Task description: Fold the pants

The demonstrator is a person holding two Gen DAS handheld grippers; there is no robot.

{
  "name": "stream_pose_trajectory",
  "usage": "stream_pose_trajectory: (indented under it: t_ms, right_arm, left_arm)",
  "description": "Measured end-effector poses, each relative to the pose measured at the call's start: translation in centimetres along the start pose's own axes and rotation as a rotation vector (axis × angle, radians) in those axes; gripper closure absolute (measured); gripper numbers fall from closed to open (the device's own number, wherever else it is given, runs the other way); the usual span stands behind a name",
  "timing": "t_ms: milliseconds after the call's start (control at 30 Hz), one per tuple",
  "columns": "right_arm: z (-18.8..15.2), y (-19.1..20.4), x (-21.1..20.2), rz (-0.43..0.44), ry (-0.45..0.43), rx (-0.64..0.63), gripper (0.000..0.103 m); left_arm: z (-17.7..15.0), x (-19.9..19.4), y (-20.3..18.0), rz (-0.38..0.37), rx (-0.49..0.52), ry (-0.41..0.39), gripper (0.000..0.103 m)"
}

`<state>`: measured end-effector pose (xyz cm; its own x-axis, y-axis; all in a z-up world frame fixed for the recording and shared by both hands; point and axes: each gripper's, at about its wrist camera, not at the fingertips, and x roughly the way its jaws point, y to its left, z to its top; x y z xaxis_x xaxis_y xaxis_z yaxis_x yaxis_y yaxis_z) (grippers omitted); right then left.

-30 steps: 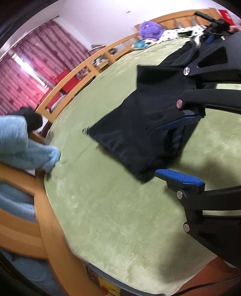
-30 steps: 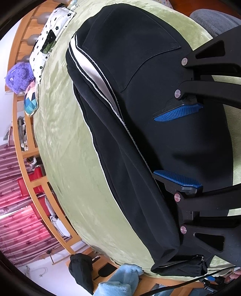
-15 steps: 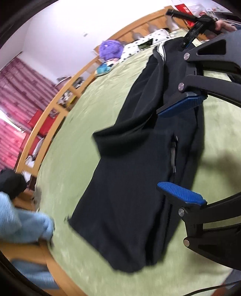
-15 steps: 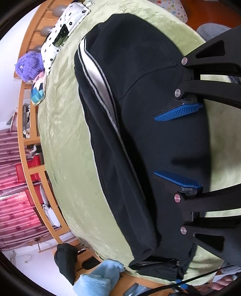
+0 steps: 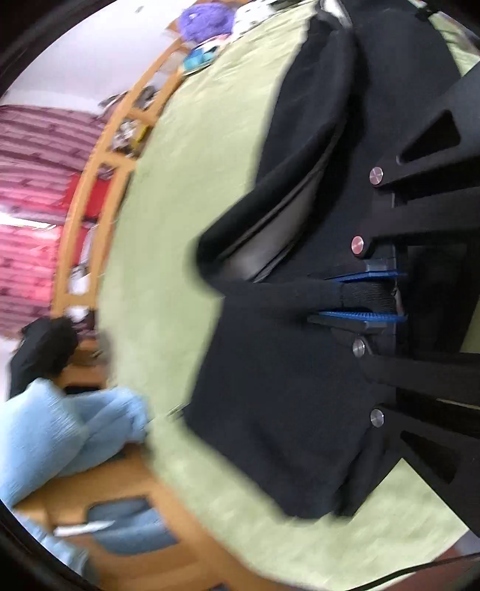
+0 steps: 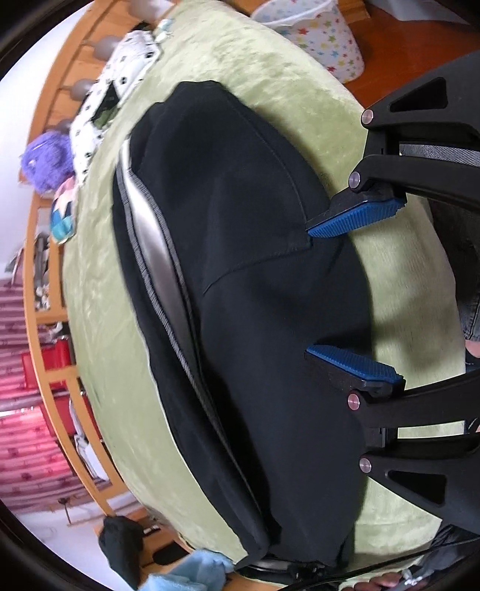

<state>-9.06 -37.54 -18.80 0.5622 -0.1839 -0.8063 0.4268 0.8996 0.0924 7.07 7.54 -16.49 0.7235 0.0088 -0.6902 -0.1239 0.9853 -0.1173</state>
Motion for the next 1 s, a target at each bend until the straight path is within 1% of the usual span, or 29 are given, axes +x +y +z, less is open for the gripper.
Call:
stream_pose_trajectory:
  t_ms: [100,200,267,333,400,433,467,500,533,567,667,767,800,867,933,1000]
  right_arm:
    - [0.7,-0.9,0.7,0.026,0.001,0.042,0.043]
    - [1.6,-1.1,1.2,0.026,-0.027,0.048,0.043]
    - [2.4,-0.8,1.7,0.016,-0.032,0.027,0.043]
    - [3.1,-0.4,2.1,0.011,-0.034,0.014,0.043]
    - [3.7,-0.2,2.4,0.013,-0.037,0.011,0.043]
    - [4.0,-0.1,2.5,0.014,-0.039,0.014,0.043]
    - [4.2,0.0,2.7,0.018,-0.039,0.018,0.043]
    - [4.5,0.0,2.9,0.024,-0.036,0.020,0.043]
    - [4.8,0.2,3.1,0.028,-0.035,0.016,0.043]
    - [5.1,0.4,3.3,0.028,-0.038,0.009,0.043]
    - [6.3,1.4,3.9,0.056,-0.044,-0.020,0.042]
    - [7.8,2.4,5.1,0.150,-0.009,-0.005,0.040]
    - [8.4,2.7,5.5,0.189,0.003,0.009,0.039]
    - [9.2,3.2,6.2,0.254,0.023,0.044,0.034]
    - [9.9,3.4,7.0,0.320,0.040,0.103,0.032]
    - [10.7,3.4,8.1,0.394,0.057,0.186,0.031]
  left_arm:
    - [3.9,-1.4,2.9,0.040,-0.072,-0.078,0.091]
    - [7.9,-1.1,5.6,0.110,-0.132,-0.140,0.091]
    - [9.8,0.1,6.5,0.129,-0.140,-0.142,0.091]
    - [11.8,1.8,6.7,0.143,-0.153,-0.128,0.090]
    - [13.5,3.5,6.8,0.171,-0.161,-0.088,0.085]
    - [13.9,4.1,6.4,0.222,-0.165,-0.063,0.080]
    - [14.1,4.4,6.4,0.267,-0.173,-0.051,0.074]
    - [14.3,4.4,6.4,0.287,-0.189,-0.055,0.061]
    - [14.2,4.3,6.4,0.275,-0.195,-0.064,0.046]
    - [14.0,4.1,6.4,0.260,-0.195,-0.072,0.042]
    - [13.3,3.6,6.0,0.255,-0.156,-0.069,0.041]
    - [11.9,3.0,6.0,0.223,-0.125,-0.038,0.039]
    - [11.2,2.6,6.0,0.203,-0.111,-0.027,0.039]
    - [10.1,2.0,6.0,0.188,-0.095,-0.018,0.038]
    - [8.7,1.6,6.2,0.194,-0.082,-0.007,0.035]
    - [7.5,1.7,6.7,0.210,-0.073,0.023,0.034]
